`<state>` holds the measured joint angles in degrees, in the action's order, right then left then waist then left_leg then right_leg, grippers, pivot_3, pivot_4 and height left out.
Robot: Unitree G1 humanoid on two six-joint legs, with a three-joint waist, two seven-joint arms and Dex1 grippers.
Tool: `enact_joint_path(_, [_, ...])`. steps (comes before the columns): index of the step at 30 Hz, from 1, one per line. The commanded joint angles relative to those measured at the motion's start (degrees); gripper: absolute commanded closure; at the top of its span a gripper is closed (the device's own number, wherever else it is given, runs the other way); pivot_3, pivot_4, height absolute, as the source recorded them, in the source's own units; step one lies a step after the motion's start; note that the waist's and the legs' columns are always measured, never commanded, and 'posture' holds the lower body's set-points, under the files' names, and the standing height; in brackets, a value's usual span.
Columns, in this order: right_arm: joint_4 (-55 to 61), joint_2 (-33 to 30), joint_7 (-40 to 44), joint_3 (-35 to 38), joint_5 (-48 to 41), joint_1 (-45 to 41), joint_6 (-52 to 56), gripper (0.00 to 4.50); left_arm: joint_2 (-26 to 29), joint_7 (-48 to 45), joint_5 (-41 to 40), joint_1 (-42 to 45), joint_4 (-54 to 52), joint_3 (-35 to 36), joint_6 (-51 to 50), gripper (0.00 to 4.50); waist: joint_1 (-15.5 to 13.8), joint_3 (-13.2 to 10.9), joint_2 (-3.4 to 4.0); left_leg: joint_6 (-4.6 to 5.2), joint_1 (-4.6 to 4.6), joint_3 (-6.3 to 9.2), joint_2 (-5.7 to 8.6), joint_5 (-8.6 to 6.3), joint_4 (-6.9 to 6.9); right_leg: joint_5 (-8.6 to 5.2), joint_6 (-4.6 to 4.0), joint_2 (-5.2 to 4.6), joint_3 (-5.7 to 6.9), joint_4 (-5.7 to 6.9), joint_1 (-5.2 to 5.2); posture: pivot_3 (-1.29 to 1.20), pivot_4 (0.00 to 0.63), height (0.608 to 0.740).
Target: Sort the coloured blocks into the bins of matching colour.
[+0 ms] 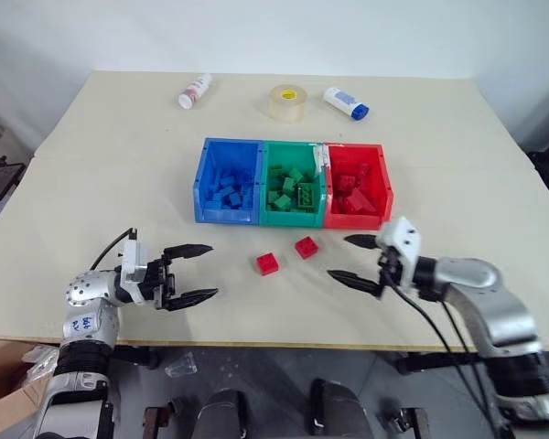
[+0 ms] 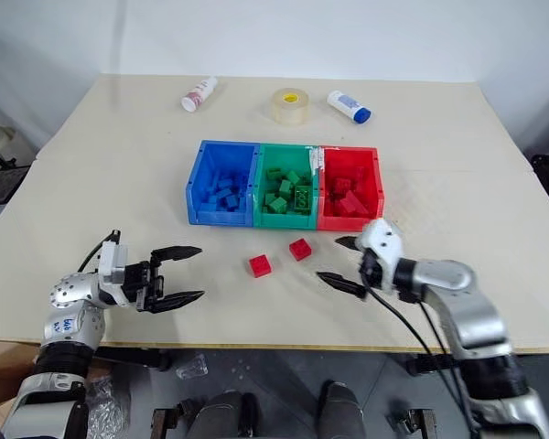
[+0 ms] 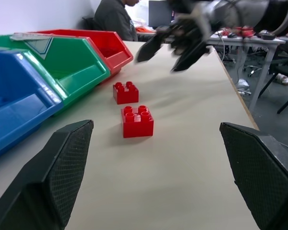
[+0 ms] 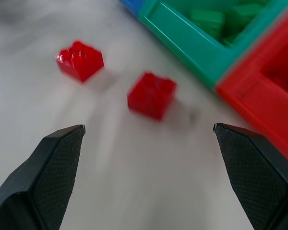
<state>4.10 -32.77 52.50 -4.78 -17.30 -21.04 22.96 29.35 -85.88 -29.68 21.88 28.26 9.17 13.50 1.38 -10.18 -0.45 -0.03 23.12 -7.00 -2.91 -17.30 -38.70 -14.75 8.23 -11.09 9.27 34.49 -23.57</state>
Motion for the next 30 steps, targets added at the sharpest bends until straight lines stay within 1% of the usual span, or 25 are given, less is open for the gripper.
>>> enact_joint_path(1, [-5.53,2.52,-1.22,-1.90,2.79,-3.08,-3.65,0.01,0.27,0.23,-0.74,-1.95,-4.00,0.68,-0.01,0.00,0.15,0.00,0.00,0.02,0.01,-0.01,0.01,-0.01,-0.01,0.00,0.00,-0.01,-0.01,-0.01,0.00,0.00,0.150,0.740])
enact_joint_path(7, [-11.53,8.02,-2.03,-3.33,3.85,-6.35,-6.04,0.01,0.89,1.30,-1.27,-5.53,-7.48,1.81,-0.72,0.00,0.38,0.00,0.01,0.00,-0.01,-0.03,-0.04,-0.02,0.01,0.00,0.00,0.05,-0.02,0.02,-0.01,0.00,0.150,0.740])
enact_joint_path(8, [-12.00,8.76,-2.35,-3.35,3.91,-6.51,-6.35,0.19,0.90,1.46,-1.31,-5.95,-7.86,1.92,-0.80,0.00,0.38,0.00,0.01,0.01,-0.01,-0.04,-0.04,-0.02,0.00,0.00,0.00,0.05,-0.02,0.02,-0.02,0.00,0.150,0.740])
enact_joint_path(10, [-12.24,9.64,-2.57,-3.35,4.01,-6.42,-6.67,0.58,0.85,1.70,-1.30,-6.50,-8.41,2.03,-0.91,0.00,0.37,0.00,0.01,0.01,-0.01,-0.04,-0.04,-0.02,-0.01,0.00,0.00,0.05,-0.04,0.02,-0.01,0.00,0.150,0.740])
enact_joint_path(14, [-10.84,10.15,-2.91,-3.24,4.36,-5.34,-6.87,1.97,0.73,2.03,-1.37,-7.04,-9.02,2.01,-1.03,0.00,0.21,0.00,0.01,0.01,0.00,-0.03,-0.04,-0.03,-0.04,0.00,0.00,0.04,-0.04,0.02,-0.01,0.00,0.150,0.740])
enact_joint_path(17, [-6.74,9.58,-3.47,-1.88,3.14,-4.20,-5.79,2.99,0.61,1.97,-1.33,-7.06,-8.88,1.87,-0.94,0.00,0.28,0.00,0.01,0.00,0.00,-0.03,-0.04,-0.03,-0.03,0.00,0.00,0.05,-0.04,0.03,-0.01,0.00,0.150,0.740])
enact_joint_path(18, [-4.58,8.98,-3.45,-1.20,2.53,-3.67,-5.22,3.05,0.55,1.94,-1.29,-6.91,-8.70,1.82,-0.89,0.00,0.28,0.00,0.01,0.00,0.00,-0.03,-0.04,-0.04,-0.02,0.00,0.00,0.05,-0.04,0.03,-0.02,0.00,0.150,0.740])
enact_joint_path(23, [2.85,6.72,-4.50,2.86,-0.48,-3.32,-1.53,3.04,0.55,1.51,-1.30,-6.37,-7.88,1.76,-0.81,0.00,0.23,0.00,0.01,0.00,-0.01,-0.03,-0.04,-0.04,-0.02,0.00,0.00,0.05,-0.04,0.02,-0.02,0.00,0.150,0.740])
enact_joint_path(25, [1.78,5.20,-6.30,6.50,-0.79,-6.93,-1.48,3.04,0.26,1.16,-1.05,-5.79,-6.87,1.42,-0.63,0.00,0.24,0.00,0.01,0.00,-0.01,-0.02,-0.04,-0.04,-0.04,0.00,0.00,0.05,-0.04,0.02,-0.01,0.00,0.150,0.740])
enact_joint_path(28, [-4.68,3.85,-9.11,8.89,0.95,-12.91,-3.50,3.04,-0.29,0.90,-0.54,-4.40,-5.13,0.91,-0.31,0.00,0.29,0.00,0.01,0.01,-0.01,-0.05,-0.04,-0.05,-0.07,0.00,0.00,0.04,-0.07,0.04,-0.02,0.00,0.150,0.740])
enact_joint_path(30, [-12.47,3.59,-11.41,8.86,3.72,-17.62,-6.69,2.30,-0.85,0.93,0.15,-2.83,-3.51,0.36,-0.02,0.00,0.37,0.00,0.01,0.00,-0.02,-0.03,-0.07,-0.05,-0.06,0.00,-0.01,0.07,-0.04,0.05,-0.02,0.00,0.150,0.740])
